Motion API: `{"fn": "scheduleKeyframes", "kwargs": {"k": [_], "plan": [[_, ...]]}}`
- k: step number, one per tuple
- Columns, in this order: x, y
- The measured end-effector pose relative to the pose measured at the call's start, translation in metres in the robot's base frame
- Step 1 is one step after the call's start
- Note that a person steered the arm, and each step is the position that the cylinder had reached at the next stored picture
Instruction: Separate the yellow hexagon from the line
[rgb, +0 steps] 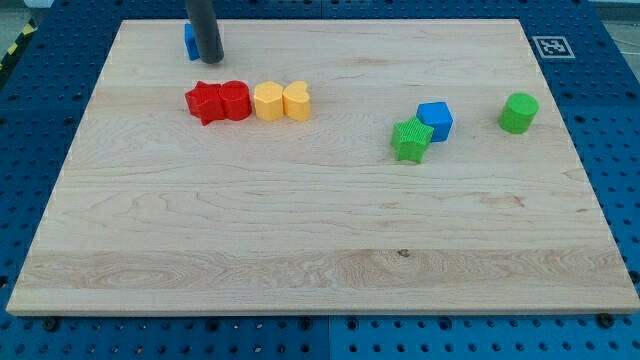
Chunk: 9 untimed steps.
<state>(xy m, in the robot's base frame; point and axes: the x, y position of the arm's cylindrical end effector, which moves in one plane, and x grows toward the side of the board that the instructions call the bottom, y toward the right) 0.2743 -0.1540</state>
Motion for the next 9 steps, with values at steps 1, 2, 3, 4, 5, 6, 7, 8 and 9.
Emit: {"fn": "scheduleKeyframes", "kwargs": {"k": [1, 2, 3, 4, 5, 6, 7, 8, 9], "plan": [[0.033, 0.009], [0.04, 0.011], [0.04, 0.021], [0.046, 0.043], [0.042, 0.057], [0.036, 0.088], [0.036, 0.12], [0.049, 0.145], [0.086, 0.157]]}}
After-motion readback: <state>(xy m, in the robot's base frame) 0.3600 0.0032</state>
